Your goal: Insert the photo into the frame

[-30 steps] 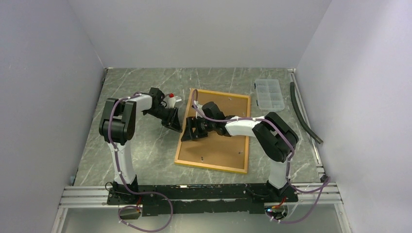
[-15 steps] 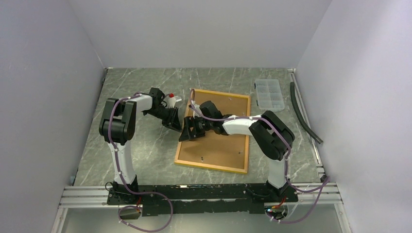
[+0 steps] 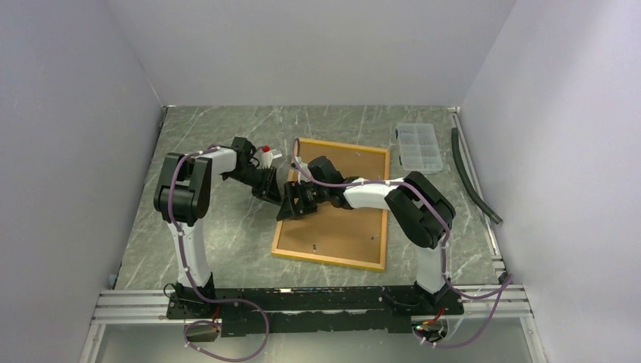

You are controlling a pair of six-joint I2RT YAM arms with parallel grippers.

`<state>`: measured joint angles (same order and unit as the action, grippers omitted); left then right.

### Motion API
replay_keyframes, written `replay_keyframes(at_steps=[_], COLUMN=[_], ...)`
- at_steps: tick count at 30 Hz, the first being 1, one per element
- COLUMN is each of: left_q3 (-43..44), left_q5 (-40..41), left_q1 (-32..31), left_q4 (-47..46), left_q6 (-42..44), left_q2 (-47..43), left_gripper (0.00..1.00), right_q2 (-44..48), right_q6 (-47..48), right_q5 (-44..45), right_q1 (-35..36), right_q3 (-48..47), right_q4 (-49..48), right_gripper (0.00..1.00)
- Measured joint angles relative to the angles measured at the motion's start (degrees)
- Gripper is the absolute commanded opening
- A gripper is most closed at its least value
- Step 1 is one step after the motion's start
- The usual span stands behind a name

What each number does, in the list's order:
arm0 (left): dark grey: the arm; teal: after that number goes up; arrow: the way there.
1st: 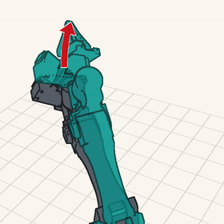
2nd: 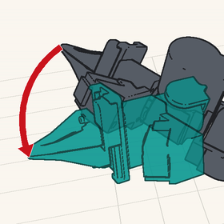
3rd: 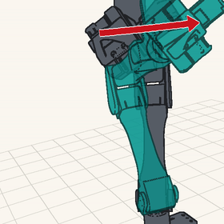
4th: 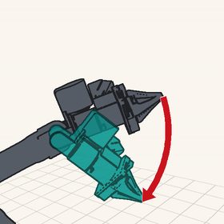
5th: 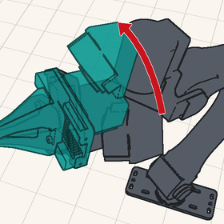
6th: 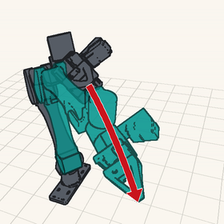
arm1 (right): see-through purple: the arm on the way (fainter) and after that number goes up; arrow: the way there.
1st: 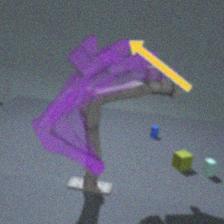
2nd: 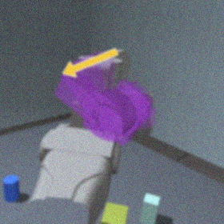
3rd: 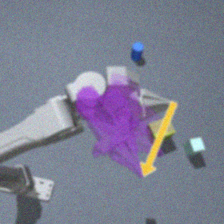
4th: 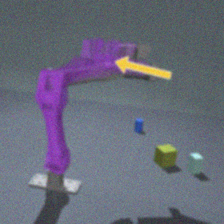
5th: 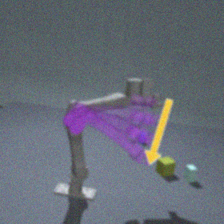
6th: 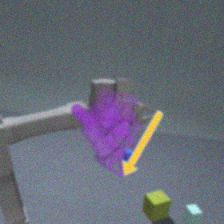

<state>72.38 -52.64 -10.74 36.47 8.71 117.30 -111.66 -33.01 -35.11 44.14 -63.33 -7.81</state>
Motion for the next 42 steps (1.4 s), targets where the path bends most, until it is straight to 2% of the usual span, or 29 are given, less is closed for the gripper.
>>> replay_keyframes(at_steps=[31,42], left_q3=[0.00,0.00], left_q5=[-0.13,-0.15], left_q1=[0.11,0.46], left_q4=[0.00,0.00], left_q6=[-0.46,-0.59], left_q2=[0.00,0.00], left_gripper=[0.17,0.17], right_q2=[-1.57,0.98], right_q6=[-2.89,-1.05], right_q5=[0.68,7.13], right_q1=[0.28,2.95], right_q3=[-0.66,2.89], right_q4=[-2.71,-6.23], right_gripper=[0.69,0.69])
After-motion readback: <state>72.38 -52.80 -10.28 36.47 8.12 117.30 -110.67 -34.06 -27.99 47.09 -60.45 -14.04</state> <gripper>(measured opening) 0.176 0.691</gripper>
